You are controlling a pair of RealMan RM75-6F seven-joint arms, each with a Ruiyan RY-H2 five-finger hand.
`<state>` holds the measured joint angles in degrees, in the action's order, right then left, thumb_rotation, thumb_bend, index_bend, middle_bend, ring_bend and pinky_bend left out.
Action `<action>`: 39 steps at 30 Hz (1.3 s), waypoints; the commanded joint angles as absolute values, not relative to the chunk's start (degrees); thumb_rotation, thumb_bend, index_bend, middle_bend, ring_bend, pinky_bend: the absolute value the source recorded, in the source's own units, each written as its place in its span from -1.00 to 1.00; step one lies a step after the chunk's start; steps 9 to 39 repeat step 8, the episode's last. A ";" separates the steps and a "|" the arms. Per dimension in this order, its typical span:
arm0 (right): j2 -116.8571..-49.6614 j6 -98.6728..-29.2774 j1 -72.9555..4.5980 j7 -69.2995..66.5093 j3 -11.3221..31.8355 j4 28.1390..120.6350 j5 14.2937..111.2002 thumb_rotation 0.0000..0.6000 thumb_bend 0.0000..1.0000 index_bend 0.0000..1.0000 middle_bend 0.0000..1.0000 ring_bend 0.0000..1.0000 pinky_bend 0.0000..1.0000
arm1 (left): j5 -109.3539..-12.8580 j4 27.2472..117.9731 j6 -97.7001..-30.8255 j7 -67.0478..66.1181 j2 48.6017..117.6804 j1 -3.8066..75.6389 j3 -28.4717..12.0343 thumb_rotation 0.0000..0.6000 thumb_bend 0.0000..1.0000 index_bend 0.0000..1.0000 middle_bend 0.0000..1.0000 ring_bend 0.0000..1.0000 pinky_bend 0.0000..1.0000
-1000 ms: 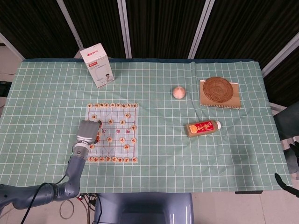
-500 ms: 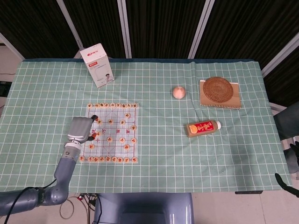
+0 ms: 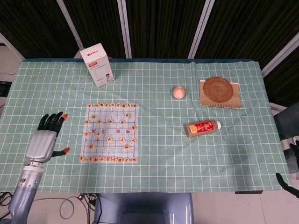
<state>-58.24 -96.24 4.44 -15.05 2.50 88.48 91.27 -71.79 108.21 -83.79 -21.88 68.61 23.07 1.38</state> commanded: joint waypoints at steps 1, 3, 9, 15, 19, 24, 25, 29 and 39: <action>-58.72 -97.15 4.61 -13.93 2.74 88.04 91.71 1.00 -0.26 -1.00 -1.00 -1.00 -1.00 | -79.31 107.18 -90.16 -18.36 65.76 17.03 6.33 1.00 -0.93 -1.00 -1.00 -1.00 -1.00; -58.98 -97.73 4.71 -13.45 2.83 87.80 91.96 1.00 -0.26 -1.00 -1.00 -1.00 -1.00 | -81.70 105.66 -91.87 -17.97 65.51 15.43 7.56 1.00 -0.93 -1.00 -1.00 -1.00 -1.00; -59.39 -98.11 4.81 -13.32 2.84 87.42 92.11 1.00 -0.26 -1.00 -1.00 -1.00 -1.00 | -84.63 102.52 -93.35 -15.96 65.91 13.10 8.75 1.00 -0.93 -1.00 -1.00 -1.00 -1.00; -59.39 -98.11 4.81 -13.32 2.84 87.42 92.11 1.00 -0.26 -1.00 -1.00 -1.00 -1.00 | -84.63 102.52 -93.35 -15.96 65.91 13.10 8.75 1.00 -0.93 -1.00 -1.00 -1.00 -1.00; -59.39 -98.11 4.81 -13.32 2.84 87.42 92.11 1.00 -0.26 -1.00 -1.00 -1.00 -1.00 | -84.63 102.52 -93.35 -15.96 65.91 13.10 8.75 1.00 -0.93 -1.00 -1.00 -1.00 -1.00; -59.39 -98.11 4.81 -13.32 2.84 87.42 92.11 1.00 -0.26 -1.00 -1.00 -1.00 -1.00 | -84.63 102.52 -93.35 -15.96 65.91 13.10 8.75 1.00 -0.93 -1.00 -1.00 -1.00 -1.00; -59.39 -98.11 4.81 -13.32 2.84 87.42 92.11 1.00 -0.26 -1.00 -1.00 -1.00 -1.00 | -84.63 102.52 -93.35 -15.96 65.91 13.10 8.75 1.00 -0.93 -1.00 -1.00 -1.00 -1.00; -59.39 -98.11 4.81 -13.32 2.84 87.42 92.11 1.00 -0.26 -1.00 -1.00 -1.00 -1.00 | -84.63 102.52 -93.35 -15.96 65.91 13.10 8.75 1.00 -0.93 -1.00 -1.00 -1.00 -1.00; -59.39 -98.11 4.81 -13.32 2.84 87.42 92.11 1.00 -0.26 -1.00 -1.00 -1.00 -1.00 | -84.63 102.52 -93.35 -15.96 65.91 13.10 8.75 1.00 -0.93 -1.00 -1.00 -1.00 -1.00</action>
